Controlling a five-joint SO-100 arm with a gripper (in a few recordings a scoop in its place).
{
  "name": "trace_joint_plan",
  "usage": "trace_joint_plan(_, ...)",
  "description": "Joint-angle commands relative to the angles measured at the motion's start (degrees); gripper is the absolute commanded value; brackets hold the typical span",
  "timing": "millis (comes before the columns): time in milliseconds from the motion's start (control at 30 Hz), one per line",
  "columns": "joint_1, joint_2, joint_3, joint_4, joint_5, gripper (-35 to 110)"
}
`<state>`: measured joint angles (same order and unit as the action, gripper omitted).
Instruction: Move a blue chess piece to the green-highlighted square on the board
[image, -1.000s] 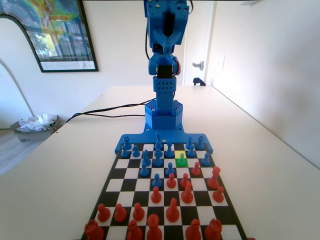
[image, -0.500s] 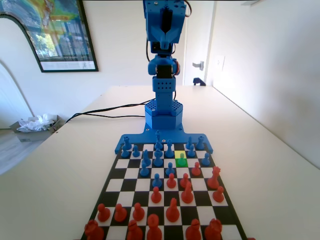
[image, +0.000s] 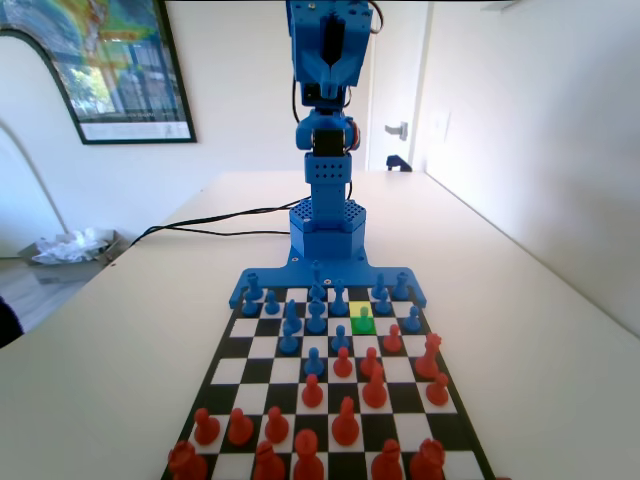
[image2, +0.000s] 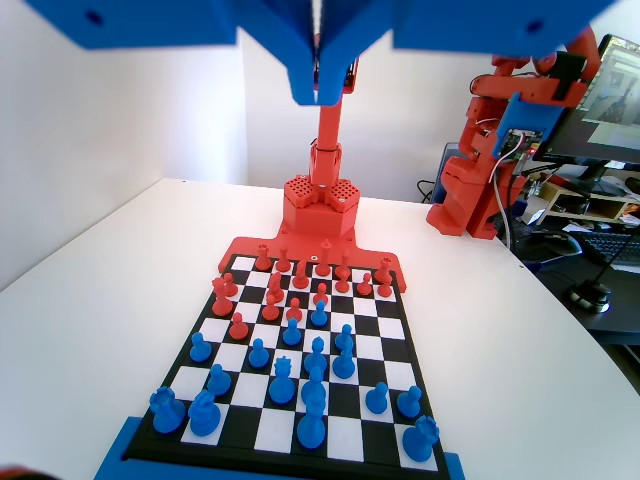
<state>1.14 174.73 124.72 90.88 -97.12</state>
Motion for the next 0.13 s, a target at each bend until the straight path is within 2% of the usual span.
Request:
trace_joint_plan(0,0.4,0.4,0.3,-0.6,-0.9,2)
trace_joint_plan(100,0.4,0.4,0.3,-0.6,-0.9,2)
